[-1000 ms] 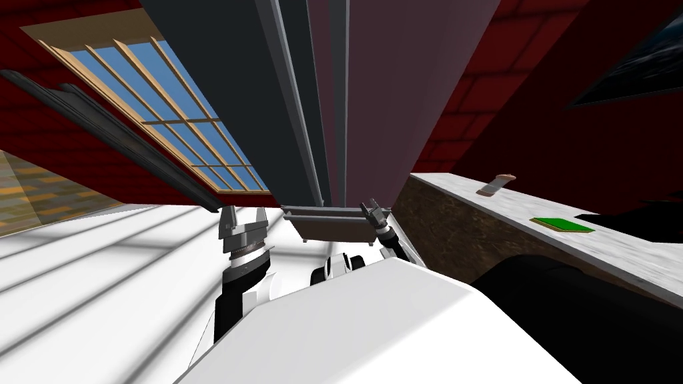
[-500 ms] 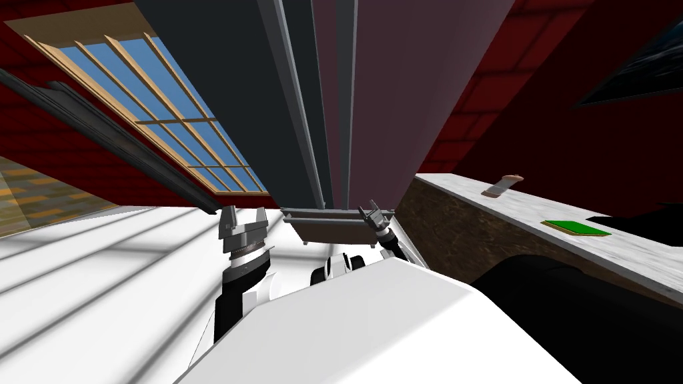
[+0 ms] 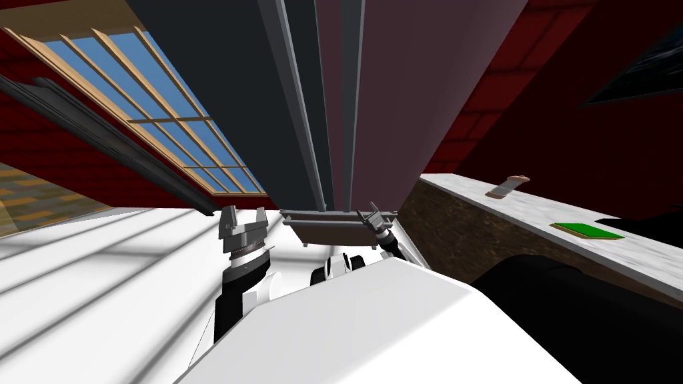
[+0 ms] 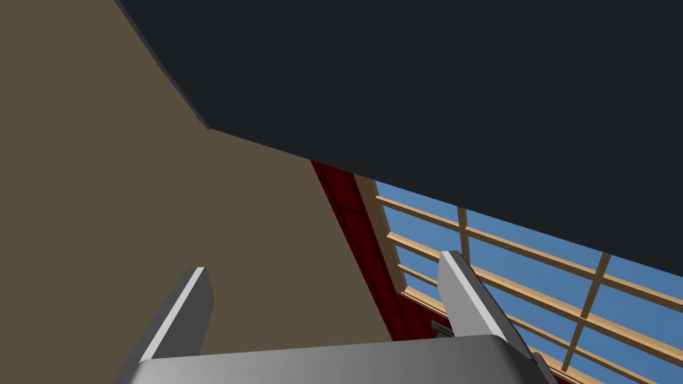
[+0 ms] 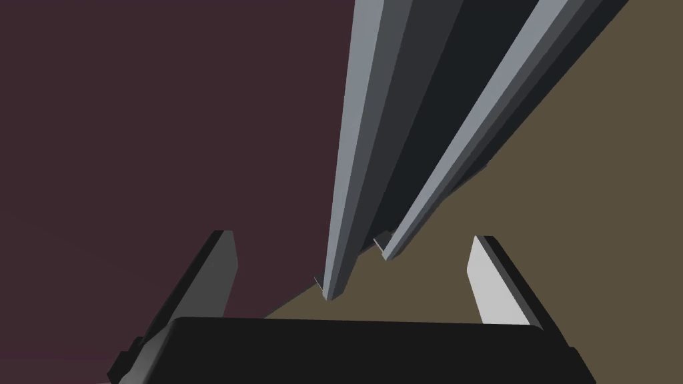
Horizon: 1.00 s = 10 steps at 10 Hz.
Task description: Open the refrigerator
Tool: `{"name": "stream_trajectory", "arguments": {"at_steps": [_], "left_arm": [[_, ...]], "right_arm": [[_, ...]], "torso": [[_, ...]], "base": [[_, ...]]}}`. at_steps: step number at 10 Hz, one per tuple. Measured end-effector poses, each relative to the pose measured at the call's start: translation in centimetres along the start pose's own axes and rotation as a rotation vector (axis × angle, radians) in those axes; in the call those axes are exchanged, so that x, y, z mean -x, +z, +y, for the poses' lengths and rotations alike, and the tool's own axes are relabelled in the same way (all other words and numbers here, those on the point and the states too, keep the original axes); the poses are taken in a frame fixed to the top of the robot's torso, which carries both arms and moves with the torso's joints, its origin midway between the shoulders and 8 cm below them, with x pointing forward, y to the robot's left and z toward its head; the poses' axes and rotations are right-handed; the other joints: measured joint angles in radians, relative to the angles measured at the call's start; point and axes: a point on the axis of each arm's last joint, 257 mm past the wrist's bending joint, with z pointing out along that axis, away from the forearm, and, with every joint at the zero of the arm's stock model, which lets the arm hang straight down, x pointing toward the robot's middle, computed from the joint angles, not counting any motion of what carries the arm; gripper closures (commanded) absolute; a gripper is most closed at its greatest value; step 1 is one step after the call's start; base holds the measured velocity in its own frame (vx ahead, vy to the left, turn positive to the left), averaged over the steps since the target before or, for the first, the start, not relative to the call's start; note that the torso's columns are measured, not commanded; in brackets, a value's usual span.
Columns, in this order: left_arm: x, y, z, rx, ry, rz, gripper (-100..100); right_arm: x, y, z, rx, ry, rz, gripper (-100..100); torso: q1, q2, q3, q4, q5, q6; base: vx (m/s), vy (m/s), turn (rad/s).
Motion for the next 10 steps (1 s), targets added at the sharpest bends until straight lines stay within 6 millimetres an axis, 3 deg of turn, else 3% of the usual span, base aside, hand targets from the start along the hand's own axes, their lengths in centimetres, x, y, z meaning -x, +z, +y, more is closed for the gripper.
{"name": "stream_trajectory", "arguments": {"at_steps": [10], "left_arm": [[0.0,0.0,0.0,0.000,0.000,0.000,0]], "right_arm": [[-2.7,-3.3,1.3,0.062,-0.296,0.044,-100]], "torso": [[0.001,0.000,0.000,0.000,0.000,0.000]], "base": [[0.062,0.026,-0.027]]}}
